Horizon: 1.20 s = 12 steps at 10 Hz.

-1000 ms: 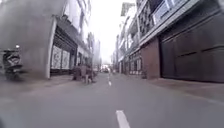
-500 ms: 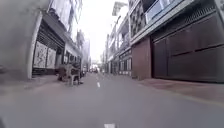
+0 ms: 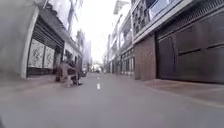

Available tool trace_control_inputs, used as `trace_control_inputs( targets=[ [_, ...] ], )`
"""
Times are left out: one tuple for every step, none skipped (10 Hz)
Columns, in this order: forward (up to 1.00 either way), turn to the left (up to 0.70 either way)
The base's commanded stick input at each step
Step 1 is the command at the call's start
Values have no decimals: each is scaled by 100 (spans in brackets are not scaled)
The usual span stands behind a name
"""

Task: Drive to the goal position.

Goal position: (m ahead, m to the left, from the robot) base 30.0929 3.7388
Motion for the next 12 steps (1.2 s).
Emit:
trace_control_inputs(
  targets=[
    [100,0],
    [100,0],
    [100,0],
    [100,0],
    [100,0],
    [100,0],
    [100,0],
    [100,0],
    [100,0],
    [100,0],
    [100,0],
    [100,0]
  ],
)
